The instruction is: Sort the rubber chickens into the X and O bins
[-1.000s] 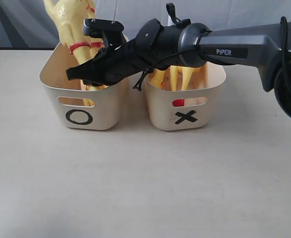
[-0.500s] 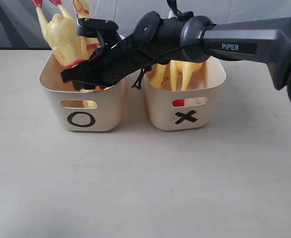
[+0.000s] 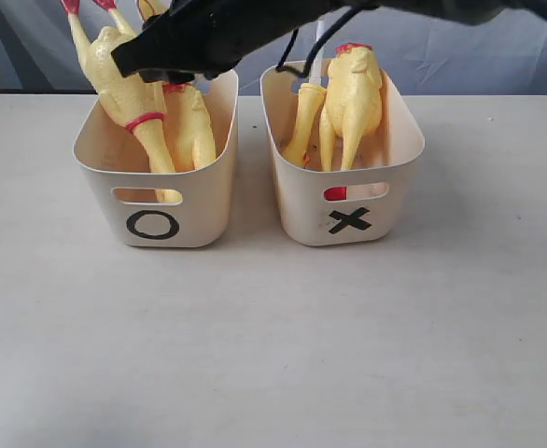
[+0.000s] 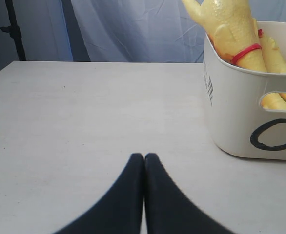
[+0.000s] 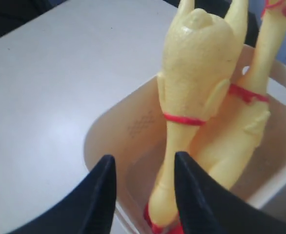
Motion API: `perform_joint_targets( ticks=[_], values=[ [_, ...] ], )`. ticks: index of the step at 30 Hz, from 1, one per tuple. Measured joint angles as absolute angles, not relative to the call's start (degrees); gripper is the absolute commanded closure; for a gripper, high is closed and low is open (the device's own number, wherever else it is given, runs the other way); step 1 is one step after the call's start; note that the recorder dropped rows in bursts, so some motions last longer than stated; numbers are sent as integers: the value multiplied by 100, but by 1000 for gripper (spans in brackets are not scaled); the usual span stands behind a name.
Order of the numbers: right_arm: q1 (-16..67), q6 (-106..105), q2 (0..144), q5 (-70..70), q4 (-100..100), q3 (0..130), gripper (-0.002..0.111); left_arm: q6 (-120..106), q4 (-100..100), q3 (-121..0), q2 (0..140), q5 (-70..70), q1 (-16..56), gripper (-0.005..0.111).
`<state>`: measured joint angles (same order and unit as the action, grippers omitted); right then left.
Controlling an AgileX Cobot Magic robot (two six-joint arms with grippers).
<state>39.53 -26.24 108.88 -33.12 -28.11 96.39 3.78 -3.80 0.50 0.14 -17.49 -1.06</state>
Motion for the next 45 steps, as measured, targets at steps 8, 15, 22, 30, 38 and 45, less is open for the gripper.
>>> perform_joint_targets(
  ticks=[8,15,22,30,38,45],
  values=[
    [3953,-1532,9931,-5139,-686,9639,92,378,-380,50,14,-1749,-106,107],
    [3953,-1395,8957,-6282,-413,9244,109,378,-380,50,14,-1749,-106,107],
    [3953,-1356,7021,-6280,-233,7942,109,378,-380,50,14,-1749,-106,107],
    [3953,-1433,4184,-4092,98,5619,109,378,-380,50,14,-1749,-106,107],
    [3953,-1782,3397,-2643,753,4260,109,378,-380,50,14,-1749,-106,107],
    [3953,-1794,3374,-3009,508,4210,109,378,-380,50,14,-1749,-106,107]
  ],
)
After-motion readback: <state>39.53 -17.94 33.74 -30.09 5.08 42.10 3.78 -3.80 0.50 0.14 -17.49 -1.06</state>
